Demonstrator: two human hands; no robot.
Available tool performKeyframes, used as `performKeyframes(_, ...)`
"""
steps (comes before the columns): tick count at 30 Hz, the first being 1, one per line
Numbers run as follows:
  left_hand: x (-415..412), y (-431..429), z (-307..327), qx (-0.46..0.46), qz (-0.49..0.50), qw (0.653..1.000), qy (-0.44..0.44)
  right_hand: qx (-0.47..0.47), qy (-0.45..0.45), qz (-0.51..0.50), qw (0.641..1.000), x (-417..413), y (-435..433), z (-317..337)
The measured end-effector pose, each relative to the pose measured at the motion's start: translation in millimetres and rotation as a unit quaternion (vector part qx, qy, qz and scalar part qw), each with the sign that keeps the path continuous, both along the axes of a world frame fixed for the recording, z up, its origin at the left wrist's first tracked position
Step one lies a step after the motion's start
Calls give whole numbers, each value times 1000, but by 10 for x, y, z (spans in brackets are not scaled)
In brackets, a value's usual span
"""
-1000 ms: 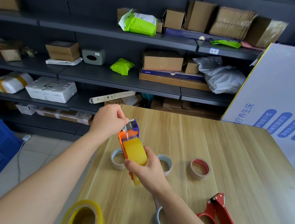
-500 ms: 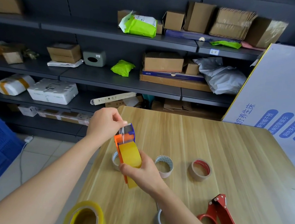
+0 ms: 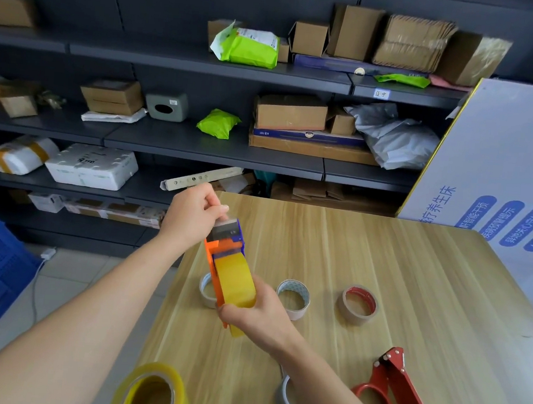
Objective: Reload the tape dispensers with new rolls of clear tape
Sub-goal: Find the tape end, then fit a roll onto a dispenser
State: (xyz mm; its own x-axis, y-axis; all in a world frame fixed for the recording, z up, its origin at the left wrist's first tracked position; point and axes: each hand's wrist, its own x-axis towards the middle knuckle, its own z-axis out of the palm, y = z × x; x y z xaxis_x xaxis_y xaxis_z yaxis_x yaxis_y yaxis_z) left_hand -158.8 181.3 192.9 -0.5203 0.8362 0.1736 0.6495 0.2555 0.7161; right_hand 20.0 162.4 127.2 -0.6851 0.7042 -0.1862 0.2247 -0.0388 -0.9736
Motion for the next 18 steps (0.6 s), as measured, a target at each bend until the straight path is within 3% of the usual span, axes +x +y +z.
performKeyframes(5,-42,-23,26,-15,8,998,-68,0,2,10,1000,62,-40,-11)
performKeyframes(11,87,-75,112,-23,-12,995,-98,-84,7,-26,996,146,-19,24)
performKeyframes(18,256,-230,246,6,8,982,-189,-100,26,54,993,332,-68,6)
